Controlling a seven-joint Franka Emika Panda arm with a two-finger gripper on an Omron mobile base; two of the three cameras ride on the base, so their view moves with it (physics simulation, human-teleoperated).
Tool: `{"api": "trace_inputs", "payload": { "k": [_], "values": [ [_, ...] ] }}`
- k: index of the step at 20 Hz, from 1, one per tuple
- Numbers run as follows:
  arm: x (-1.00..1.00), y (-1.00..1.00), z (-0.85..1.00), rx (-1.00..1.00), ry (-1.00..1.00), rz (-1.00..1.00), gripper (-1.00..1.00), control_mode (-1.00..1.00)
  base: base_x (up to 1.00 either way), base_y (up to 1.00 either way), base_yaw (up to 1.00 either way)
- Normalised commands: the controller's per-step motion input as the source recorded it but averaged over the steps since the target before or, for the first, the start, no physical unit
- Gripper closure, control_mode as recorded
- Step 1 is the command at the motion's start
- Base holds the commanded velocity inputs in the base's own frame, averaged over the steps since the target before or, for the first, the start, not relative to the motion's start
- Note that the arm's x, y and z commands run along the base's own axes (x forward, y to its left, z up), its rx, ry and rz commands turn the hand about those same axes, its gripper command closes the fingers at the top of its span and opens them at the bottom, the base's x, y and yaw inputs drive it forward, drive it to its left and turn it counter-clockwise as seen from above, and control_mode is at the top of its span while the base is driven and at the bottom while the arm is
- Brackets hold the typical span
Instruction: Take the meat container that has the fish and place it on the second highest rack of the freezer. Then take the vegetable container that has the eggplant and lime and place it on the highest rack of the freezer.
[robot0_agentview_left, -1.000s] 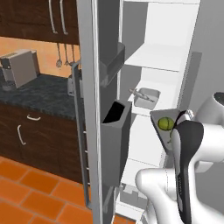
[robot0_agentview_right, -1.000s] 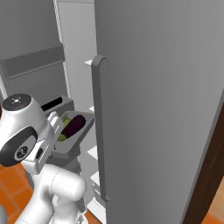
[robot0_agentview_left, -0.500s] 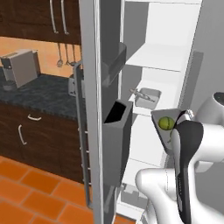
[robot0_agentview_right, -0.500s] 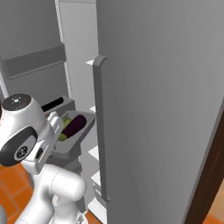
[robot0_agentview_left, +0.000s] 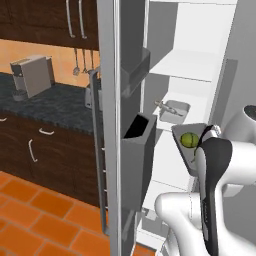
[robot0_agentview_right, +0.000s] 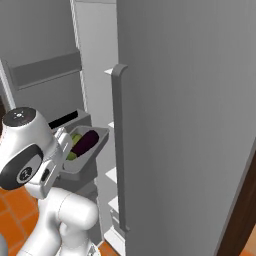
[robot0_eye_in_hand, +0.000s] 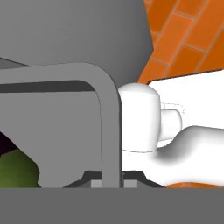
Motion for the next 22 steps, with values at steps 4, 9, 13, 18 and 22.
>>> {"api": "trace_inputs", "payload": {
  "k": [4, 9, 13, 18, 22],
  "values": [
    [0.00, 0.00, 0.00, 0.00, 0.00, 0.00, 1.00, 1.00, 0.44, 0.01, 0.00],
    [0.00, 0.00, 0.00, 0.00, 0.00, 0.00, 1.00, 1.00, 0.43, 0.15, 0.00],
    [0.00, 0.00, 0.00, 0.00, 0.00, 0.00, 1.00, 1.00, 0.21, 0.19, 0.00],
    [0.00, 0.00, 0.00, 0.00, 0.00, 0.00, 1.00, 1.00, 0.05, 0.09, 0.00],
    [0.00, 0.00, 0.00, 0.00, 0.00, 0.00, 1.00, 1.00, 0.01, 0.00, 0.00]
  ]
}}
